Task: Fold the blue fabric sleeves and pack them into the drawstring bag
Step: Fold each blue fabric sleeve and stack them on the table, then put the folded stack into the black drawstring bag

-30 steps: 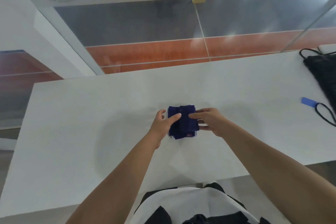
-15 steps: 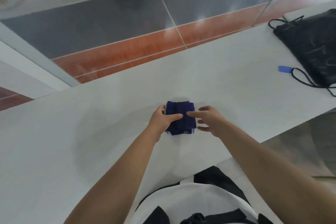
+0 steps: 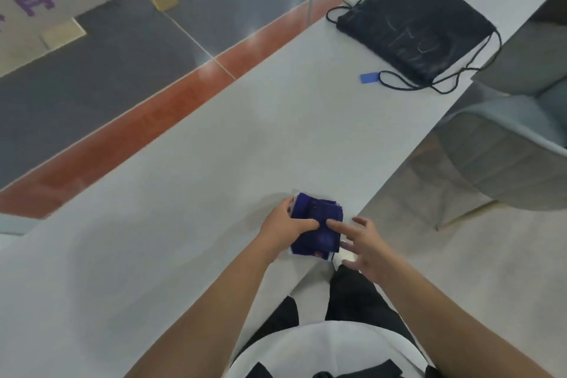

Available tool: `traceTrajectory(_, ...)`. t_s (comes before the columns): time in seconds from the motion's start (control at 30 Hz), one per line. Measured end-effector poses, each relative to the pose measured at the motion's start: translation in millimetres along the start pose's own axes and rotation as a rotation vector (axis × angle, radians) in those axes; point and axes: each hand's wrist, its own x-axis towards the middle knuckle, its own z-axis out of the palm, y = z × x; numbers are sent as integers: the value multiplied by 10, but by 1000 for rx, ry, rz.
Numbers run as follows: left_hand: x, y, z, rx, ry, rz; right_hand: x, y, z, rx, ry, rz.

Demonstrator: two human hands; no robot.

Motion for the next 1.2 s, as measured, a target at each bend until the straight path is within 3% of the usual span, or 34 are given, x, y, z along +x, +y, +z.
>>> traceTrajectory(0.1, 66, 108, 208, 19, -28, 0, 20, -18, -197, 94, -73, -20)
traceTrajectory(0.27, 132, 131, 485, 4, -51, -8, 11, -159, -505, 16, -150, -43)
traceTrajectory(0.5, 229, 321, 935, -109, -69, -2, 73, -434, -901, 27, -54, -84)
traceTrajectory(0.7, 281, 949, 1367, -229, -80, 115, -48, -1056, -1397, 56, -92, -224)
traceTrajectory(0.97, 543, 1754, 1869, -222, -128, 248, -64, -1946, -2107, 72, -152, -410)
traceTrajectory(1.1, 810, 1997, 1995, -238, -83, 197, 2, -2252, -2408, 106, -136, -438)
traceTrajectory(1.2, 1117, 2194, 2010, -104, 21, 206, 88, -2457, -2602, 147, -87, -442)
